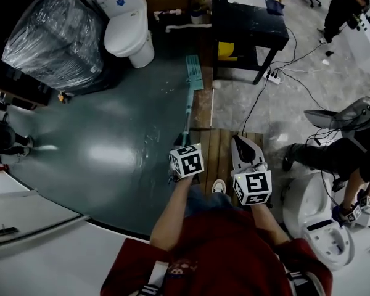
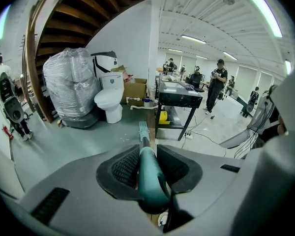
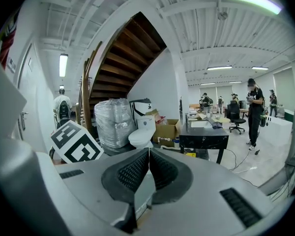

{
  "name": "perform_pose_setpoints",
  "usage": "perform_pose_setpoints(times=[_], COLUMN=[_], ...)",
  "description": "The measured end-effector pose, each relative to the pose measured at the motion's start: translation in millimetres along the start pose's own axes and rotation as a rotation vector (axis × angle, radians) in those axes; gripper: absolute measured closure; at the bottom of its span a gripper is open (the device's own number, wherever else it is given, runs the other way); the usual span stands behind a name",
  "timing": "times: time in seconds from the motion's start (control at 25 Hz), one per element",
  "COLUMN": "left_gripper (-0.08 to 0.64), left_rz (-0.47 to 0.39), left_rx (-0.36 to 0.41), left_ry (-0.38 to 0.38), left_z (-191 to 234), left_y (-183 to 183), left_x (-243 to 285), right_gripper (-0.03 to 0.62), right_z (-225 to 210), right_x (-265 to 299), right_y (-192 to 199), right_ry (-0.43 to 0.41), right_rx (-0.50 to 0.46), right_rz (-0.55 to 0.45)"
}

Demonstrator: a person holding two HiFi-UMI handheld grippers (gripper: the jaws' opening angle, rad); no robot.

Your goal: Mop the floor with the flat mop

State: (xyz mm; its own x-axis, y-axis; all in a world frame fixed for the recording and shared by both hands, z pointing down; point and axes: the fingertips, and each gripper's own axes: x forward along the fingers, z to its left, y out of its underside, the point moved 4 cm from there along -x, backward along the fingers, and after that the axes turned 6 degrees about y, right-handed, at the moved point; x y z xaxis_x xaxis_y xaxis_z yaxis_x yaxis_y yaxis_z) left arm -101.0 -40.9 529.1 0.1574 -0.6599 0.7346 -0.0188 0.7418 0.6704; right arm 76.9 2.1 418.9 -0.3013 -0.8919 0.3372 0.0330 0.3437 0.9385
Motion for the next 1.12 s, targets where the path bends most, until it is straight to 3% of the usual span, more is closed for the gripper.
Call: perform_pose_setpoints(times=[0.72,1.12], left_gripper=[0.436,0.436], left_rz=[-0.012,-0.019], left_rx=[0.0,0.009], left_ry=[-0.022,0.007], left_z=[-30,-40], left_y=[72,101], left_x=[-104,-146], right_gripper=[0.572,0.574], right_z=[-12,-2], right_x=[-68,-88], right_y=[3,10], right_ry=[-0.028,-0.053], right_rx=[-0.026,-0.027], right_rz=[-0.037,-0.046])
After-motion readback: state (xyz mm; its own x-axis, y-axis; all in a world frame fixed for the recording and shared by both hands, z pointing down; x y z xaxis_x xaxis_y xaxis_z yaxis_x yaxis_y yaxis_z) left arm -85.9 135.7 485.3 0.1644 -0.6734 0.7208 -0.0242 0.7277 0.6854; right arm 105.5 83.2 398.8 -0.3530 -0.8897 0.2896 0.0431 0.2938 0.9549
